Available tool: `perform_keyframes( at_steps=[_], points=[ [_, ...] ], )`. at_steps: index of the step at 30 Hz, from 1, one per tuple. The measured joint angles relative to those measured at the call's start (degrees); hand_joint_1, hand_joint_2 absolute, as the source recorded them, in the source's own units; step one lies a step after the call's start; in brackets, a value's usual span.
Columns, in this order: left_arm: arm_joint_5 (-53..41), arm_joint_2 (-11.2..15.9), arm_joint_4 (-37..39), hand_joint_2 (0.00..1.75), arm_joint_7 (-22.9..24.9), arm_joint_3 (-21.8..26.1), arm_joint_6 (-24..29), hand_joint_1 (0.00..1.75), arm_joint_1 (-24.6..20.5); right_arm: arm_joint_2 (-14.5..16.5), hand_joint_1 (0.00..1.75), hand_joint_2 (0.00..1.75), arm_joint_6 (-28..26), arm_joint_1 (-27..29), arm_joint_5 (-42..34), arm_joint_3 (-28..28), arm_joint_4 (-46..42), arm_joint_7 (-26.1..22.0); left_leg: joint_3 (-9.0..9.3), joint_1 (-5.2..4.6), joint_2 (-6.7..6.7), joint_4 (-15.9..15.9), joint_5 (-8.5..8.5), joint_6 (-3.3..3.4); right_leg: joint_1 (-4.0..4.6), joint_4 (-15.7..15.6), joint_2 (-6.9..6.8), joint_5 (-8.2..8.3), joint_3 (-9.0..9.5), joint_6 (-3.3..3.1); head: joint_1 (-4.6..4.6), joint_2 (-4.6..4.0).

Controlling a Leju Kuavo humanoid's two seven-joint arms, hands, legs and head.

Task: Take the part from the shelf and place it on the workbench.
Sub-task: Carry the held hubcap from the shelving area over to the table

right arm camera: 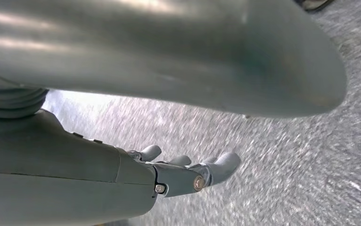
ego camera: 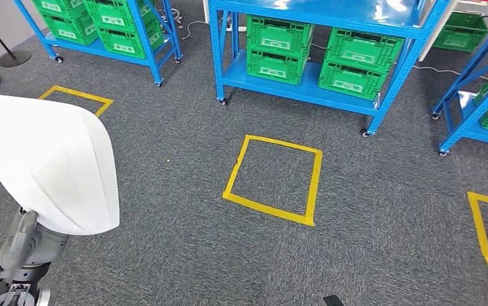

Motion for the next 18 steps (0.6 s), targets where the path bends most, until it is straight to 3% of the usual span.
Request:
perform_keyframes(
  at_steps=[1, 2, 4, 6, 8, 9, 11, 13, 15, 17, 18],
  points=[
    [-0.3, -0.14, -1.16, 1.75, -0.22, 0.52, 0.0, 1.75, 0.99, -0.11, 0.0, 0.0, 0.0, 0.0, 0.32, 0.29, 0.0, -0.27, -0.29, 0.08, -0.62, -0.13, 0.21, -0.43, 0.06, -0.15, -0.75, 0.2, 0.0, -0.32, 0.01, 0.0],
    [-0.51, -0.29, -2.47, 1.75, -0.4, 1.19, 0.01, 1.75, 2.07, -0.24, 0.0, 0.0, 0.0, -0.03, 0.61, 0.57, 0.0, -0.46, -0.49, 0.14, -0.35, -0.13, 0.27, -0.76, 0.03, -0.37, -1.45, 0.41, 0.05, -0.74, 0.01, 0.0],
    [-0.5, -0.48, -4.8, 1.75, -0.34, 2.76, 0.02, 1.75, 3.6, -0.43, 0.0, 0.0, 0.0, -0.03, 0.74, 0.94, 0.0, -0.39, -1.76, 0.0, 2.5, 1.99, -1.21, -1.28, -0.09, -0.93, -3.01, 0.79, 0.19, -1.57, -0.14, 0.0],
    [-0.06, -0.78, -6.27, 1.75, 0.17, 3.81, 0.02, 1.75, 4.12, -0.59, 0.0, 0.0, 0.0, 0.18, 0.27, 1.05, 0.0, 0.66, -4.65, -0.06, 5.82, 8.35, -4.82, -1.69, -0.02, -1.1, -4.79, 0.86, 0.14, -1.93, -0.29, 0.0],
    [0.31, -1.19, -6.71, 1.75, 0.79, 4.1, 0.02, 1.75, 4.35, -0.68, 0.0, 0.0, -0.01, 0.36, -0.52, 1.02, 0.0, 2.27, -7.22, 0.08, 6.63, 14.38, -7.18, -1.97, 0.11, -1.02, -6.71, 0.83, -0.04, -2.0, -0.29, 0.0],
    [0.38, -1.34, -6.7, 1.75, 0.96, 4.12, 0.04, 1.75, 4.41, -0.7, 0.0, 0.0, -0.02, 0.37, -0.86, 1.01, 0.0, 2.86, -7.13, 0.1, 6.81, 14.8, -6.9, -1.99, 0.16, -0.95, -7.63, 0.82, -0.14, -2.01, -0.29, 0.0],
    [0.3, -1.49, -6.45, 1.75, 0.74, 4.15, 0.12, 1.75, 4.29, -0.68, 0.0, 0.0, -0.02, 0.3, -1.19, 0.99, 0.0, 3.27, -3.65, 0.04, 7.76, 9.53, -4.1, -1.75, 0.24, -0.81, -9.26, 0.79, -0.22, -1.96, -0.29, 0.0],
    [0.13, -1.51, -6.18, 1.75, 0.08, 4.35, 0.21, 1.75, 3.97, -0.63, 0.0, 0.0, -0.01, 0.24, -1.24, 0.99, 0.0, 2.95, 0.64, -0.34, 10.69, 2.1, -1.99, -0.93, 0.39, -0.71, -10.56, 0.7, -0.04, -1.71, -0.26, 0.0],
    [0.01, -1.53, -6.08, 1.75, -0.26, 4.79, 0.31, 1.75, 3.81, -0.56, 0.0, 0.0, -0.01, 0.22, -1.19, 0.98, 0.0, 2.58, 2.04, -0.81, 12.14, -0.84, -1.62, -0.07, 0.44, -0.77, -11.73, 0.63, 0.29, -1.11, -0.23, 0.0],
    [-0.02, -1.57, -6.33, 1.75, -0.37, 5.77, 0.56, 1.75, 4.01, -0.26, 0.0, 0.0, -0.02, 0.19, -0.77, 0.97, 0.0, 2.24, 2.09, -0.79, 10.65, -1.17, -1.09, 0.57, 0.34, -0.97, -12.7, 0.58, 0.62, -0.32, -0.23, 0.0],
    [0.07, -1.63, -6.7, 1.75, -0.35, 6.51, 0.74, 1.75, 4.17, -0.12, 0.0, 0.0, -0.02, 0.2, -0.48, 0.97, 0.0, 2.15, 2.17, -0.61, 9.9, -1.42, -0.76, 0.87, 0.26, -0.63, -11.92, 0.18, 0.62, 0.07, -0.2, 0.0]
  ],
)
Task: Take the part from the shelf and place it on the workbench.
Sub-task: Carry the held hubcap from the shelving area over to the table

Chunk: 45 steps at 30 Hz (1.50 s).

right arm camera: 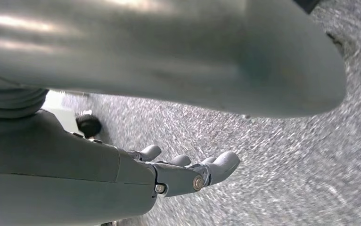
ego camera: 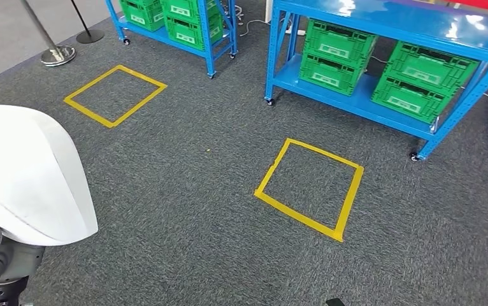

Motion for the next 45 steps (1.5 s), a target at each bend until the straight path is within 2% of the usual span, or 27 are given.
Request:
perform_keyframes(
  at_steps=[2, 3, 5, 6, 7, 10, 12, 14, 15, 17, 19, 21, 22, 23, 25, 27, 29, 30, 32, 34, 36, 37, 38, 39, 41, 43, 45],
  points=[
    [0.33, -0.15, -1.08, 1.75, 0.27, 1.72, 0.39, 1.75, 0.26, 0.32, 0.0, 0.0, 0.02, 0.1, 0.56, 0.01, 0.0, -0.06, 0.08, 0.44, -1.43, -0.39, 0.69, 0.56, -0.19, 3.51, 3.65, -2.59, -1.32, 0.53, 0.13, 0.0],
    [0.57, -0.22, -1.64, 1.75, 0.51, 2.63, 0.53, 1.75, 0.46, 0.46, 0.0, 0.0, 0.05, 0.23, 0.75, 0.02, 0.0, -0.06, -0.17, 0.44, -2.17, -0.41, 0.85, 0.73, -0.26, 7.12, 5.68, -4.65, -2.83, 0.63, 0.19, 0.0],
    [1.4, -0.2, -2.55, 1.75, 1.13, 4.34, 0.65, 1.75, 1.19, 0.7, 0.0, 0.0, 0.09, 0.54, 1.13, 0.03, 0.0, -0.11, -0.52, 0.42, -3.88, -0.26, 1.04, 0.9, -0.28, 14.34, 7.25, -7.61, -6.14, 0.65, 0.21, 0.0],
    [2.05, -0.07, -2.9, 1.75, 1.47, 5.22, 0.66, 1.75, 1.64, 0.75, 0.0, 0.0, 0.1, 0.65, 1.24, 0.03, 0.0, -0.21, -0.64, 0.42, -4.81, -0.11, 1.07, 0.9, -0.28, 15.89, 7.47, -7.58, -6.94, 0.63, 0.21, 0.0],
    [2.81, 0.2, -3.12, 1.75, 1.8, 6.03, 0.65, 1.75, 1.96, 0.78, 0.0, 0.0, 0.1, 0.7, 1.21, 0.04, 0.0, -0.37, -0.72, 0.44, -5.72, 0.08, 1.06, 0.83, -0.31, 14.98, 7.63, -6.33, -6.62, 0.57, 0.21, 0.0],
    [5.5, 2.01, -3.09, 1.75, 2.97, 7.65, 0.33, 1.75, 1.97, 0.85, 0.0, 0.0, 0.09, 0.62, -0.43, -0.24, 0.01, -0.85, -1.12, 0.57, -8.31, 0.97, 0.81, 0.14, -0.72, 4.28, 10.27, -0.92, -1.9, 0.35, 0.2, 0.0],
    [6.47, 3.41, -2.08, 1.75, 3.85, 7.67, -0.03, 1.75, 0.8, 1.06, 0.0, 0.0, 0.09, 0.41, -1.6, -0.76, 0.02, -0.52, -1.75, 0.68, -9.85, 1.4, 0.87, -0.75, -0.74, 0.9, 11.48, -0.21, -0.57, 0.1, 0.17, 0.0],
    [6.48, 4.54, -0.4, 1.75, 4.25, 7.41, 0.0, 1.75, -0.77, 1.4, 0.0, 0.0, 0.09, 0.02, -2.06, -1.21, 0.01, -0.08, -2.32, 0.98, -11.13, 1.15, 1.33, -1.73, -0.44, 0.67, 10.26, -0.01, -0.62, -0.57, 0.18, 0.0],
    [6.21, 5.04, 0.42, 1.75, 4.08, 7.27, 0.24, 1.75, -1.43, 1.61, 0.0, 0.0, 0.08, -0.18, -2.08, -1.33, 0.01, 0.02, -2.62, 1.09, -10.76, 1.23, 1.37, -2.05, -0.37, 0.44, 9.56, 0.24, -0.6, -1.09, 0.16, 0.0],
    [5.42, 5.74, 1.54, 1.75, 3.37, 7.03, 0.89, 1.75, -2.69, 2.02, 0.0, 0.0, 0.04, -0.38, -1.81, -1.39, 0.0, -0.03, -4.09, 1.01, -7.6, 3.7, -0.15, -2.44, -0.4, -0.11, 8.3, 0.77, -0.6, -1.96, 0.09, 0.0],
    [4.87, 6.19, 2.23, 1.75, 2.66, 6.8, 1.46, 1.75, -3.65, 2.38, 0.0, 0.0, -0.02, -0.29, -1.49, -1.4, 0.0, -0.08, -7.09, 0.95, -4.11, 10.4, -3.73, -2.73, -0.26, -0.28, 6.98, 0.93, -0.76, -2.34, 0.04, 0.0],
    [4.67, 6.46, 2.57, 1.75, 2.25, 6.71, 1.78, 1.75, -3.39, 2.78, 0.0, 0.0, -0.04, -0.15, -1.04, -1.42, 0.01, -0.25, -9.56, 1.11, -3.25, 16.38, -6.0, -3.06, -0.16, -0.25, 5.53, 0.92, -0.92, -2.38, 0.04, 0.0],
    [4.6, 6.54, 2.65, 1.75, 2.11, 6.69, 1.84, 1.75, -2.88, 3.01, 0.0, 0.0, -0.04, -0.13, -0.63, -1.42, 0.01, -0.47, -9.4, 1.18, -3.09, 16.57, -5.61, -3.14, -0.15, -0.21, 4.78, 0.89, -0.94, -2.35, 0.04, 0.0],
    [4.58, 6.59, 2.63, 1.75, 1.99, 6.69, 1.8, 1.75, -2.25, 3.26, 0.0, 0.0, -0.04, -0.15, -0.21, -1.4, 0.01, -0.74, -8.0, 1.24, -2.77, 14.32, -4.24, -3.18, -0.16, -0.16, 4.05, 0.83, -0.92, -2.27, 0.04, 0.0],
    [4.53, 6.59, 2.39, 1.75, 1.81, 6.7, 1.62, 1.75, -0.92, 3.73, 0.0, 0.0, -0.03, -0.24, 0.53, -1.34, 0.01, -1.22, -3.46, 1.13, -0.51, 6.35, -1.12, -3.02, -0.06, 0.01, 2.68, 0.55, -0.75, -1.85, 0.04, 0.0],
    [4.39, 6.49, 2.12, 1.75, 1.79, 6.71, 1.35, 1.75, 0.09, 3.93, 0.0, 0.0, -0.02, -0.28, 0.76, -1.32, 0.0, -1.61, -1.0, 0.81, 1.15, 1.63, 0.11, -2.3, 0.14, 0.15, 1.5, 0.25, -0.53, -1.14, 0.1, 0.0],
    [4.18, 6.4, 2.01, 1.75, 1.81, 6.71, 1.17, 1.75, 0.78, 4.0, 0.0, 0.0, -0.02, -0.39, 0.73, -1.33, 0.0, -2.0, -1.14, 0.53, 0.19, 1.18, 0.29, -1.42, 0.13, 0.08, 0.2, 0.11, -0.26, -0.41, 0.16, 0.0],
    [4.08, 6.38, 2.0, 1.75, 1.83, 6.7, 1.12, 1.75, 1.03, 4.03, 0.0, 0.0, -0.02, -0.51, 0.71, -1.33, 0.0, -2.1, -1.22, 0.51, -0.57, 1.05, 0.43, -1.03, -0.05, 0.15, 0.27, -0.04, -0.13, 0.01, 0.17, 0.0],
    [3.89, 6.22, 2.02, 1.75, 1.83, 6.69, 1.02, 1.75, 1.04, 4.03, 0.0, 0.0, -0.02, -0.74, 0.71, -1.33, 0.0, -2.12, -1.25, 0.69, -1.88, 0.76, 0.78, -0.29, -0.36, 2.11, 2.95, -1.54, -0.77, 0.62, 0.26, 0.0],
    [3.53, 5.62, 2.17, 1.75, 1.79, 6.57, 0.85, 1.75, 0.67, 3.89, 0.0, 0.0, 0.01, -0.74, 0.76, -1.33, 0.0, -2.07, -1.39, 0.77, -3.19, 0.69, 1.01, 0.22, -0.36, 8.51, 6.54, -5.03, -3.78, 0.73, 0.46, 0.0],
    [1.76, 4.64, 2.45, 1.75, 1.44, 6.44, 0.72, 1.75, 0.52, 3.57, 0.0, 0.0, 0.04, -0.62, 0.52, -1.33, 0.0, -2.08, -1.62, 0.62, -4.78, 0.79, 1.1, 0.46, -0.13, 15.52, 7.57, -7.5, -7.5, 0.5, 0.59, 0.0],
    [0.18, 4.01, 2.55, 1.75, 1.02, 6.42, 0.73, 1.75, 0.53, 3.34, 0.0, 0.0, 0.04, -0.57, 0.26, -1.35, 0.0, -2.12, -1.69, 0.53, -5.65, 0.87, 1.13, 0.5, 0.01, 16.41, 7.68, -7.07, -8.18, 0.29, 0.6, 0.0],
    [-2.14, 3.25, 2.55, 1.75, 0.33, 6.42, 0.81, 1.75, 0.54, 3.02, 0.0, 0.0, 0.04, -0.55, 0.03, -1.37, 0.0, -2.16, -1.71, 0.46, -6.54, 0.96, 1.14, 0.52, 0.17, 14.95, 7.87, -5.53, -7.71, -0.02, 0.6, 0.0],
    [-4.54, 2.38, 2.37, 1.75, -0.5, 6.4, 0.91, 1.75, 0.63, 2.63, 0.0, 0.0, 0.03, -0.56, 0.05, -1.39, 0.0, -2.2, -1.69, 0.43, -7.4, 1.03, 1.14, 0.51, 0.36, 11.19, 8.52, -3.17, -6.08, -0.42, 0.6, 0.0],
    [-8.61, 0.65, 1.45, 1.75, -2.63, 6.35, 1.14, 1.75, 1.2, 1.7, 0.0, 0.0, 0.08, -0.6, 1.25, -1.33, 0.0, -2.25, -1.79, 0.49, -8.86, 1.13, 1.17, 0.36, 0.63, 3.09, 11.32, 0.41, -2.48, -1.23, 0.6, 0.0],
    [-10.52, -0.56, -0.04, 1.75, -4.53, 6.36, 1.28, 1.75, 2.49, 0.73, 0.0, 0.0, 0.18, -0.6, 3.05, -0.95, -0.01, -2.67, -2.05, 0.71, -10.04, 1.01, 1.34, -0.16, 0.88, -0.21, 12.63, 1.27, -1.06, -1.53, 0.69, 0.0],
    [-11.13, -1.08, -1.63, 1.75, -5.54, 6.46, 1.34, 1.75, 3.95, -0.04, 0.0, 0.0, 0.22, -0.57, 4.05, -0.48, -0.02, -3.24, -2.33, 0.81, -11.2, 0.61, 1.6, -0.86, 0.89, -0.85, 11.11, 1.57, -0.77, -1.7, 0.77, 0.0]
  ],
)
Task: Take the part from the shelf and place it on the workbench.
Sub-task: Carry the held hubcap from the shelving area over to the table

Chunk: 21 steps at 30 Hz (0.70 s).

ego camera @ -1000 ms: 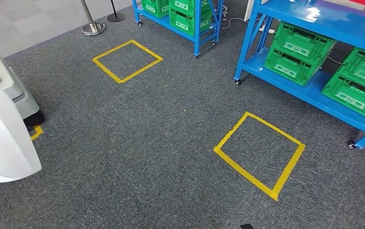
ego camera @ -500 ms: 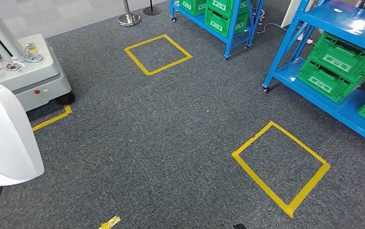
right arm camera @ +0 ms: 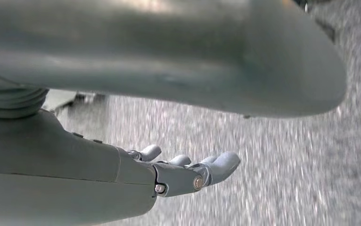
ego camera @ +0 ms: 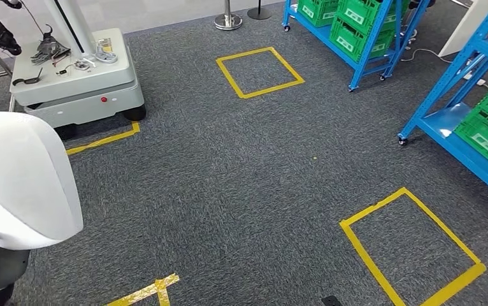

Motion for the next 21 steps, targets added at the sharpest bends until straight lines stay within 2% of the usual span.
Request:
perform_keyframes(
  at_steps=[1, 2, 4, 5, 6, 7, 8, 9, 11, 12, 13, 15, 16, 17, 18, 19, 20, 21],
  points=[
    [-0.07, -0.1, -0.66, 1.75, -0.22, 0.08, 0.0, 1.75, 0.55, -0.22, 0.0, 0.0, -0.02, 0.02, 0.2, 0.12, 0.0, -0.19, -0.22, -0.12, 0.57, 0.2, -0.21, -0.24, -0.14, -0.61, -0.8, 0.23, 0.31, -0.23, -0.02, 0.0],
    [-0.11, -0.21, -1.22, 1.75, -0.34, 0.16, -0.01, 1.75, 0.82, -0.42, 0.0, 0.0, -0.09, 0.03, 0.29, 0.19, 0.0, -0.39, -0.8, -0.28, 1.92, 1.22, -0.95, -0.44, -0.31, -1.27, -1.69, 0.46, 0.68, -0.52, -0.06, 0.0],
    [-0.29, -0.68, -2.06, 1.75, -0.39, 0.3, -0.05, 1.75, 1.13, -0.59, 0.0, 0.0, -0.25, 0.08, 0.11, 0.22, 0.0, -0.75, -3.29, -0.41, 5.81, 6.4, -3.99, -0.81, -0.39, -2.08, -3.46, 0.63, 1.2, -0.94, -0.15, 0.0],
    [-0.39, -1.19, -2.43, 1.75, -0.21, 0.35, -0.07, 1.75, 1.3, -0.65, 0.0, 0.0, -0.3, 0.14, -0.17, 0.22, 0.0, -0.65, -5.1, -0.25, 6.94, 10.13, -5.74, -1.09, -0.38, -2.13, -4.38, 0.54, 1.28, -1.04, -0.19, 0.0],
    [-0.47, -1.81, -2.73, 1.75, 0.15, 0.37, -0.08, 1.75, 1.5, -0.77, 0.0, 0.0, -0.3, 0.21, -0.5, 0.22, 0.0, -0.14, -6.63, -0.01, 7.52, 13.28, -6.89, -1.4, -0.4, -2.1, -5.34, 0.42, 1.3, -1.0, -0.2, 0.0],
    [-0.49, -2.46, -3.0, 1.75, 0.57, 0.38, -0.08, 1.75, 1.65, -0.88, 0.0, 0.0, -0.29, 0.28, -0.79, 0.22, 0.0, 0.59, -7.32, 0.28, 7.82, 14.82, -7.06, -1.71, -0.48, -2.03, -6.28, 0.28, 1.31, -0.87, -0.2, 0.0],
    [-0.47, -3.12, -3.23, 1.75, 1.04, 0.37, -0.07, 1.75, 1.73, -0.98, 0.0, 0.0, -0.28, 0.32, -1.05, 0.22, 0.0, 1.52, -7.07, 0.63, 8.14, 14.6, -6.31, -2.06, -0.6, -1.88, -7.25, 0.11, 1.32, -0.65, -0.2, 0.0],
    [-0.43, -3.57, -3.39, 1.75, 1.39, 0.37, -0.07, 1.75, 1.66, -1.05, 0.0, 0.0, -0.28, 0.33, -1.23, 0.21, 0.0, 2.38, -5.57, 0.97, 8.67, 12.04, -4.64, -2.41, -0.76, -1.64, -8.1, -0.1, 1.34, -0.35, -0.2, 0.0],
    [-0.35, -4.16, -3.43, 1.75, 1.79, 0.35, -0.07, 1.75, 1.08, -1.36, 0.0, 0.0, -0.25, 0.32, -1.43, 0.15, -0.02, 3.7, -1.36, 1.29, 11.3, 4.77, -1.64, -2.82, -0.84, -0.62, -9.46, -0.88, 1.27, 0.5, -0.21, 0.0],
    [-0.25, -4.32, -3.37, 1.75, 1.86, 0.36, -0.06, 1.75, 0.63, -1.6, 0.0, 0.0, -0.14, 0.33, -1.42, 0.12, -0.04, 4.12, -0.02, 1.24, 12.17, 2.42, -1.03, -2.48, -0.77, -0.07, -10.07, -1.3, 1.26, 0.95, -0.04, 0.0],
    [-0.11, -4.43, -3.3, 1.75, 1.9, 0.41, -0.06, 1.75, 0.23, -1.86, 0.0, 0.0, -0.02, 0.33, -1.35, 0.09, -0.05, 4.38, 0.56, 1.07, 12.67, 1.32, -1.0, -1.95, -0.67, 0.35, -10.6, -1.61, 1.28, 1.35, 0.12, 0.0],
    [0.45, -4.3, -3.25, 1.75, 1.88, 0.83, -0.07, 1.75, -0.11, -2.1, 0.0, 0.0, 0.19, 0.31, -1.06, 0.09, -0.07, 4.45, 0.26, 0.68, 11.34, 1.4, -1.16, -0.55, -0.83, 0.52, -11.71, -1.77, 1.48, 2.0, 0.49, 0.0],
    [0.86, -4.1, -3.26, 1.75, 1.89, 1.12, -0.1, 1.75, -0.11, -2.15, 0.0, 0.0, 0.21, 0.28, -0.94, 0.09, -0.07, 4.35, 0.21, 0.62, 10.7, 1.36, -1.06, -0.12, -1.05, 0.64, -11.46, -1.99, 1.54, 2.34, 0.54, 0.0],
    [1.35, -3.85, -3.26, 1.75, 1.89, 1.41, -0.16, 1.75, -0.18, -2.16, 0.0, 0.0, 0.26, 0.24, -0.84, 0.09, -0.07, 4.24, 0.18, 0.61, 9.97, 1.29, -0.95, 0.25, -1.3, 1.37, -10.27, -2.62, 1.29, 2.62, 0.6, 0.0],
    [1.92, -3.55, -3.21, 1.75, 1.92, 1.62, -0.3, 1.75, -0.37, -2.16, 0.0, 0.0, 0.38, 0.21, -0.81, 0.09, -0.07, 4.12, 0.2, 0.67, 9.3, 1.2, -0.84, 0.55, -1.5, 3.18, -8.48, -3.79, 0.49, 2.8, 0.68, 0.0],
    [2.54, -3.25, -3.05, 1.75, 1.98, 1.77, -0.51, 1.75, -0.65, -2.15, 0.0, 0.0, 0.61, 0.21, -0.85, 0.09, -0.07, 3.97, 0.19, 0.67, 8.65, 1.16, -0.77, 0.78, -1.61, 6.22, -6.35, -5.37, -0.98, 2.84, 0.79, 0.0],
    [3.25, -2.92, -2.72, 1.75, 2.1, 1.84, -0.72, 1.75, -1.09, -2.14, 0.0, 0.0, 0.86, 0.25, -0.98, 0.08, -0.07, 3.77, 0.12, 0.58, 7.97, 1.16, -0.73, 0.98, -1.59, 10.11, -4.81, -7.0, -2.98, 2.75, 0.84, 0.0],
    [4.13, -2.6, -2.06, 1.75, 2.42, 1.88, -0.91, 1.75, -1.78, -2.13, 0.0, 0.0, 1.09, 0.35, -1.29, 0.01, -0.07, 3.53, 0.06, 0.43, 7.15, 1.16, -0.68, 1.17, -1.46, 14.02, -4.06, -8.16, -5.18, 2.57, 0.89, 0.0]
  ],
)
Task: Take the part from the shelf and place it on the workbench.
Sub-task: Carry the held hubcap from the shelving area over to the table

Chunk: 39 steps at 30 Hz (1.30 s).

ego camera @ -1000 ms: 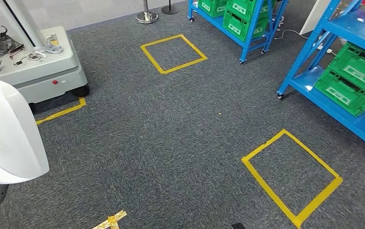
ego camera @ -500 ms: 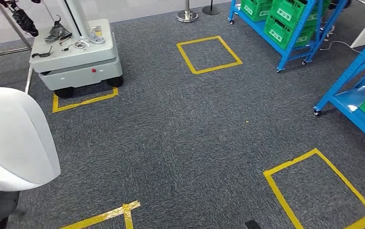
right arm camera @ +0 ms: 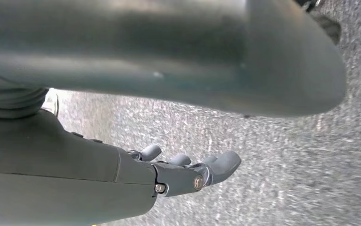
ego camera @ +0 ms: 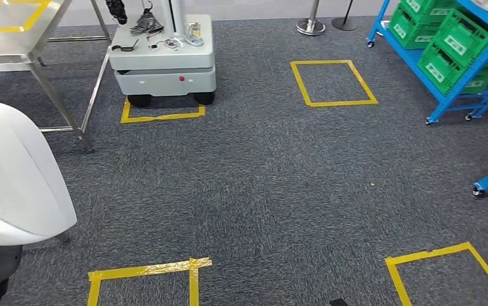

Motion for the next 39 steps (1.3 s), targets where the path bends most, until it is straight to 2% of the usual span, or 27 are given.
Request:
perform_keyframes(
  at_steps=[1, 2, 3, 4, 6, 8, 10, 12, 14, 16, 17, 18, 19, 20, 22, 23, 26, 28, 30, 31, 32, 33, 34, 36, 37, 38, 39],
  points=[
    [0.81, 0.32, 0.76, 1.75, 0.37, -0.03, -0.09, 1.75, -0.91, 0.02, 0.0, 0.0, 0.15, 0.1, -0.38, -0.12, 0.0, -0.25, -0.04, -0.16, -0.92, 0.01, 0.04, 0.15, 0.21, 2.55, 0.37, -0.21, -1.68, -0.27, 0.01, 0.0],
    [1.51, 0.71, 1.69, 1.75, 0.83, -0.13, -0.04, 1.75, -2.0, 0.09, 0.0, 0.0, 0.22, 0.16, -0.82, -0.3, 0.0, -0.48, -0.05, -0.29, -1.87, 0.02, 0.08, 0.24, 0.44, 3.06, 0.59, 0.64, -2.43, -0.62, 0.02, 0.0],
    [1.98, 1.14, 2.67, 1.75, 1.22, -0.37, 0.12, 1.75, -3.29, 0.2, 0.0, 0.0, 0.24, 0.16, -1.27, -0.51, 0.0, -0.67, -0.03, -0.38, -2.86, 0.03, 0.13, 0.27, 0.69, 1.24, 0.9, 2.48, -2.05, -1.04, 0.02, 0.0],
    [2.13, 1.63, 3.6, 1.75, 1.41, -0.77, 0.36, 1.75, -4.59, 0.36, 0.0, 0.0, 0.27, 0.1, -1.55, -0.72, 0.0, -0.82, -0.01, -0.4, -3.76, 0.04, 0.18, 0.23, 0.87, -2.5, 1.46, 4.81, -0.62, -1.45, 0.02, 0.0],
    [2.03, 2.57, 5.6, 1.75, 1.28, -1.83, 0.8, 1.75, -7.02, 0.75, 0.0, 0.0, 0.41, -0.13, -1.81, -1.08, 0.0, -1.19, -0.1, -0.44, -5.31, 0.05, 0.36, -0.09, 1.11, -9.88, 3.79, 7.83, 2.47, -1.93, 0.01, 0.0],
    [1.61, 3.58, 7.37, 1.75, 0.69, -2.49, 0.97, 1.75, -8.5, 1.35, 0.0, 0.0, 0.56, -0.45, -1.57, -1.32, 0.0, -1.97, -0.34, -0.34, -6.49, -0.11, 0.62, -0.74, 1.31, -12.63, 4.83, 8.36, 3.6, -1.99, 0.02, 0.0],
    [1.15, 4.65, 8.29, 1.75, 0.41, -2.61, 1.1, 1.75, -8.84, 2.16, 0.0, 0.0, 0.61, -0.69, -1.0, -1.4, 0.0, -2.93, -0.69, -0.19, -6.93, -0.35, 0.8, -1.44, 1.34, -13.11, 3.57, 8.71, 3.92, -2.32, 0.02, 0.0],
    [0.8, 5.14, 8.15, 1.75, 1.04, -2.57, 1.55, 1.75, -8.65, 2.9, 0.0, 0.0, 0.62, -0.74, -0.15, -1.41, 0.01, -3.22, -1.59, -0.48, -4.03, 1.28, -0.44, -1.84, 1.16, -13.92, 2.18, 9.12, 4.42, -3.03, -0.1, 0.0],
    [0.58, 4.96, 7.36, 1.75, 2.27, -2.53, 2.34, 1.75, -8.2, 3.4, 0.0, 0.0, 0.62, -0.66, 0.53, -1.41, 0.02, -2.69, -4.13, -0.71, -0.27, 6.97, -3.9, -2.11, 1.15, -14.35, 0.56, 9.23, 4.57, -3.54, -0.25, 0.0],
    [0.49, 4.66, 6.43, 1.75, 3.41, -2.53, 2.96, 1.75, -7.28, 3.69, 0.0, 0.0, 0.61, -0.53, 0.84, -1.41, 0.03, -2.08, -7.1, -0.6, 0.75, 13.54, -6.81, -2.46, 1.2, -14.32, -1.15, 9.1, 4.52, -3.68, -0.3, 0.0],
    [0.43, 4.57, 6.04, 1.75, 3.8, -2.52, 3.1, 1.75, -6.8, 3.83, 0.0, 0.0, 0.61, -0.5, 0.93, -1.41, 0.04, -1.93, -7.56, -0.55, 0.87, 14.81, -6.91, -2.6, 1.2, -14.27, -2.0, 9.02, 4.51, -3.67, -0.3, 0.0],
    [0.38, 4.5, 5.72, 1.75, 4.09, -2.52, 3.18, 1.75, -6.46, 3.94, 0.0, 0.0, 0.61, -0.5, 1.0, -1.41, 0.04, -1.8, -6.96, -0.51, 1.07, 13.99, -6.02, -2.72, 1.18, -14.2, -2.85, 8.92, 4.51, -3.6, -0.3, 0.0],
    [0.34, 4.47, 5.44, 1.75, 4.3, -2.5, 3.22, 1.75, -6.29, 4.08, 0.0, 0.0, 0.61, -0.53, 0.99, -1.41, 0.04, -1.61, -5.19, -0.49, 1.62, 10.9, -4.29, -2.78, 1.14, -14.06, -3.67, 8.78, 4.52, -3.46, -0.29, 0.0],
    [0.32, 4.46, 5.21, 1.75, 4.46, -2.49, 3.24, 1.75, -6.27, 4.2, 0.0, 0.0, 0.61, -0.58, 0.84, -1.41, 0.04, -1.37, -2.9, -0.52, 2.79, 6.67, -2.62, -2.74, 1.16, -13.83, -4.46, 8.6, 4.56, -3.25, -0.3, 0.0],
    [0.31, 4.49, 4.98, 1.75, 4.65, -2.46, 3.25, 1.75, -6.44, 4.33, 0.0, 0.0, 0.61, -0.67, 0.03, -1.48, 0.04, -0.75, 0.56, -0.75, 4.75, 0.46, -0.6, -2.18, 1.34, -13.37, -5.82, 8.15, 4.65, -2.67, -0.28, 0.0],
    [0.33, 4.56, 4.99, 1.75, 4.63, -2.46, 3.25, 1.75, -6.56, 4.35, 0.0, 0.0, 0.61, -0.71, -0.57, -1.61, 0.04, -0.44, 1.08, -0.86, 5.02, -0.6, -0.46, -1.79, 1.45, -13.23, -6.39, 8.0, 4.72, -2.41, -0.26, 0.0],
    [0.66, 5.16, 5.26, 1.75, 4.2, -2.46, 3.25, 1.75, -6.61, 4.47, 0.0, 0.0, 0.61, -0.85, -2.06, -2.34, 0.04, 0.23, 0.91, -0.82, 3.07, -0.78, -0.11, -0.75, 1.38, -13.12, -7.61, 7.65, 4.99, -1.57, -0.25, 0.0],
    [1.01, 5.51, 5.33, 1.75, 3.63, -2.46, 3.18, 1.75, -6.53, 4.7, 0.0, 0.0, 0.64, -0.88, -1.84, -2.68, 0.04, 0.34, 1.01, -0.48, 1.83, -1.06, 0.23, -0.12, 1.03, -10.27, -4.37, 5.64, 3.95, -0.82, -0.16, 0.0],
    [1.2, 5.54, 5.27, 1.75, 3.19, -2.47, 3.09, 1.75, -6.35, 4.93, 0.0, 0.0, 0.67, -0.67, -1.09, -2.78, 0.04, 0.19, 0.71, -0.34, 0.44, -1.06, 0.44, 0.25, 0.72, -2.99, -0.43, 1.83, 0.72, -0.36, 0.0, 0.0],
    [1.25, 5.56, 5.25, 1.75, 3.07, -2.48, 3.12, 1.75, -6.23, 5.01, 0.0, 0.0, 0.68, -0.51, -1.0, -2.78, 0.04, -0.01, 0.54, -0.33, -0.36, -0.99, 0.49, 0.3, 0.67, 0.65, 0.1, 0.41, -1.05, -0.3, 0.04, 0.0],
    [1.36, 5.64, 5.24, 1.75, 2.94, -2.48, 3.2, 1.75, -6.1, 5.09, 0.0, 0.0, 0.68, -0.36, -1.16, -2.82, 0.04, -0.29, 0.4, -0.33, -1.19, -0.89, 0.52, 0.29, 0.64, 2.84, 0.31, -0.03, -2.16, -0.3, 0.05, 0.0],
    [1.61, 5.88, 5.27, 1.75, 2.77, -2.48, 3.34, 1.75, -6.05, 5.18, 0.0, 0.0, 0.68, -0.28, -1.43, -2.87, 0.04, -0.62, 0.32, -0.32, -2.04, -0.78, 0.55, 0.25, 0.6, 2.88, 0.42, 0.68, -2.24, -0.37, 0.04, 0.0],
    [1.99, 6.28, 5.35, 1.75, 2.57, -2.48, 3.46, 1.75, -6.09, 5.26, 0.0, 0.0, 0.68, -0.26, -1.63, -2.93, 0.04, -0.91, 0.29, -0.27, -2.9, -0.66, 0.56, 0.16, 0.51, 0.39, 0.73, 2.47, -1.08, -0.48, 0.04, 0.0],
    [3.04, 7.43, 5.81, 1.75, 2.01, -2.48, 3.57, 1.75, -6.56, 5.41, 0.0, 0.0, 0.68, -0.32, -1.34, -3.01, 0.05, -1.24, 0.16, -0.22, -4.5, -0.43, 0.58, -0.27, 0.21, -7.59, 3.06, 6.07, 2.7, -0.64, 0.03, 0.0],
    [3.54, 8.06, 6.17, 1.75, 1.72, -2.49, 3.55, 1.75, -6.98, 5.51, 0.0, 0.0, 0.68, -0.36, -0.94, -3.01, 0.07, -1.27, -0.03, -0.18, -5.33, -0.33, 0.65, -0.66, 0.08, -10.67, 4.24, 7.04, 4.1, -0.7, 0.03, 0.0],
    [3.98, 8.67, 6.59, 1.75, 1.46, -2.49, 3.5, 1.75, -7.43, 5.62, 0.0, 0.0, 0.69, -0.39, -0.57, -3.01, 0.08, -1.3, -0.27, -0.15, -6.06, -0.34, 0.79, -1.1, 0.06, -12.21, 5.02, 7.25, 4.76, -0.8, 0.02, 0.0],
    [4.32, 9.25, 7.0, 1.75, 1.21, -2.5, 3.46, 1.75, -7.81, 5.73, 0.0, 0.0, 0.71, -0.43, -0.34, -3.01, 0.09, -1.33, -0.48, -0.06, -6.79, -0.48, 1.01, -1.61, 0.18, -12.55, 5.1, 7.07, 4.87, -0.97, 0.02, 0.0]
  ],
)
